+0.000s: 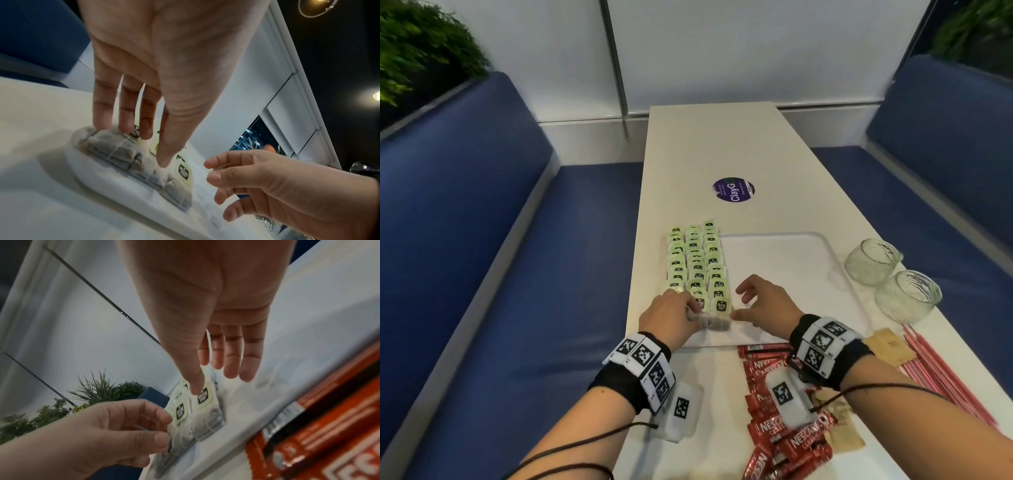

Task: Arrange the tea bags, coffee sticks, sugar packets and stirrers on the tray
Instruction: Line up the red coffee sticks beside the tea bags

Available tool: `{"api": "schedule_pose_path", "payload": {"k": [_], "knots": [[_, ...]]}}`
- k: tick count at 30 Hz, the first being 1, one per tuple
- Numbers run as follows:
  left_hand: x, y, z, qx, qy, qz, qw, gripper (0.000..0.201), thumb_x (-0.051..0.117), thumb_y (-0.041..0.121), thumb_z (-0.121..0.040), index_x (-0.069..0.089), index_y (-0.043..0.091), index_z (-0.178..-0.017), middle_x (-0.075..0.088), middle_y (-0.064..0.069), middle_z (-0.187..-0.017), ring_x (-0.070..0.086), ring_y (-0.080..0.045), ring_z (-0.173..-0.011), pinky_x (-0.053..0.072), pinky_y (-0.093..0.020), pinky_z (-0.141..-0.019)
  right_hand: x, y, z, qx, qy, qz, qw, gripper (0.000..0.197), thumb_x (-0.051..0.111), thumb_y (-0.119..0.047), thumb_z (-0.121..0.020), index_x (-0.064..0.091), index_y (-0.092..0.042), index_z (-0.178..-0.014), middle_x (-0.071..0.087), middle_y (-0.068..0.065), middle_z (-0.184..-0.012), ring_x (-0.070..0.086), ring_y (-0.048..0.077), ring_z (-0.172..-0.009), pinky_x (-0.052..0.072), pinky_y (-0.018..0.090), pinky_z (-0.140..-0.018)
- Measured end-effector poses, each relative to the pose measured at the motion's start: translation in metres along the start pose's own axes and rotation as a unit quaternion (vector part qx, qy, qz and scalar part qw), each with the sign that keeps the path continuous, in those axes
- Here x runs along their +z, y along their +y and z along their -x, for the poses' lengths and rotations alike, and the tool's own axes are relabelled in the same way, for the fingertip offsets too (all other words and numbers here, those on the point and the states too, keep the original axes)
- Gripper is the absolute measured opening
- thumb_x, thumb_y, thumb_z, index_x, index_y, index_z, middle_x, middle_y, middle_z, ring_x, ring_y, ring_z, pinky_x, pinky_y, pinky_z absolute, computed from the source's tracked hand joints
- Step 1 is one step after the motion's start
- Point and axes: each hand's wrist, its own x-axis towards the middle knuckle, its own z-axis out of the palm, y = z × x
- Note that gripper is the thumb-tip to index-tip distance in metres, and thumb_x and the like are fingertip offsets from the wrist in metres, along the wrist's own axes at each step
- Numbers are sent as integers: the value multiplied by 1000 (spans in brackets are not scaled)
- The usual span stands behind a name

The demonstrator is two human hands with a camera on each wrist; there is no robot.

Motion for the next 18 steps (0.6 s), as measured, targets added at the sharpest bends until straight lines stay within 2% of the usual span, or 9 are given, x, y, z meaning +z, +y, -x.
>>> {"api": "schedule_pose_path", "payload": {"k": [3, 7, 9, 11, 13, 15, 16, 18], "knots": [[-1, 13, 18, -3, -1, -2, 1000, 13, 70, 30, -84, 62, 31, -94, 58, 4, -106, 59, -17, -96, 53, -36, -83, -12, 7, 21, -7, -10, -9, 1000, 38, 83, -24, -74, 60, -19, -104, 61, -1, -98, 59, 16, -76, 54, 34, -76], [4, 30, 50, 6, -25, 14, 1000, 16, 72, 27, -84, 62, 29, -96, 62, 11, -103, 59, -11, -92, 48, -29, -77, -21, 20, 53, -29, -29, 1, 999, 30, 81, -24, -75, 64, -23, -100, 63, -5, -95, 59, 10, -72, 43, 18, -63], [9, 37, 66, 3, -54, 15, 998, 16, 73, 33, -83, 62, 34, -96, 65, 14, -99, 59, -8, -86, 47, -27, -73, -25, 26, 68, -38, -39, 10, 998, 27, 80, -23, -76, 65, -23, -98, 64, -7, -93, 58, 4, -70, 40, 10, -59], [17, 45, 82, -27, -97, -18, 995, 22, 74, 49, -79, 63, 32, -85, 65, 13, -89, 60, -9, -84, 48, -28, -71, -29, 31, 83, -45, -56, 13, 997, 26, 80, -21, -76, 66, -21, -98, 66, -6, -91, 56, -1, -70, 38, 5, -57], [30, 51, 97, -41, -159, -43, 986, 39, 76, 63, -70, 64, 28, -80, 64, 13, -82, 61, -9, -81, 49, -28, -70, -32, 35, 96, -56, -71, 23, 996, 24, 80, -22, -77, 66, -22, -96, 67, -6, -89, 55, 0, -70, 37, 6, -58], [44, 59, 113, -44, -226, -64, 971, 52, 77, 71, -61, 64, 25, -82, 65, 13, -82, 61, -9, -81, 49, -28, -71, -33, 41, 109, -63, -81, 33, 994, 23, 80, -23, -76, 66, -25, -94, 67, -7, -88, 56, 4, -70, 41, 13, -60], [50, 62, 118, -41, -245, -82, 965, 55, 78, 72, -58, 63, 25, -83, 65, 13, -84, 61, -9, -81, 48, -28, -71, -34, 43, 114, -64, -84, 37, 994, 24, 81, -24, -75, 66, -25, -94, 67, -8, -88, 56, 4, -69, 43, 15, -60], [57, 67, 124, -32, -242, -118, 963, 52, 80, 66, -60, 65, 25, -87, 65, 12, -88, 60, -11, -84, 44, -27, -69, -37, 46, 123, -71, -97, 46, 992, 27, 83, -25, -73, 67, -24, -94, 66, -9, -87, 56, 3, -69, 46, 18, -62]]}}
